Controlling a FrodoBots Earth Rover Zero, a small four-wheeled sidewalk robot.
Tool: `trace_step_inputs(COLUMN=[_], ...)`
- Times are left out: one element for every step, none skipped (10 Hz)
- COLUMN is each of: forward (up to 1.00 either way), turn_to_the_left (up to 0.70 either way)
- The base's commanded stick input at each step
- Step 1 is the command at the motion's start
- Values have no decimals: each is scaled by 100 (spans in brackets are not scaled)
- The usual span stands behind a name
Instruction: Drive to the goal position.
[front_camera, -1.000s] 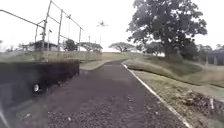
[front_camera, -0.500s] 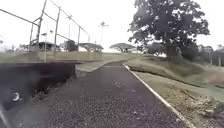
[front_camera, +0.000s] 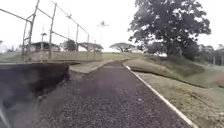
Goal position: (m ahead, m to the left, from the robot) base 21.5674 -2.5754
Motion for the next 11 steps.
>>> trace_step_inputs(forward=[100,100,100,100,100,100,100,100,100,100,100], turn_to_the_left=[0,0,0,0,0,0,0,0,0,0,0])
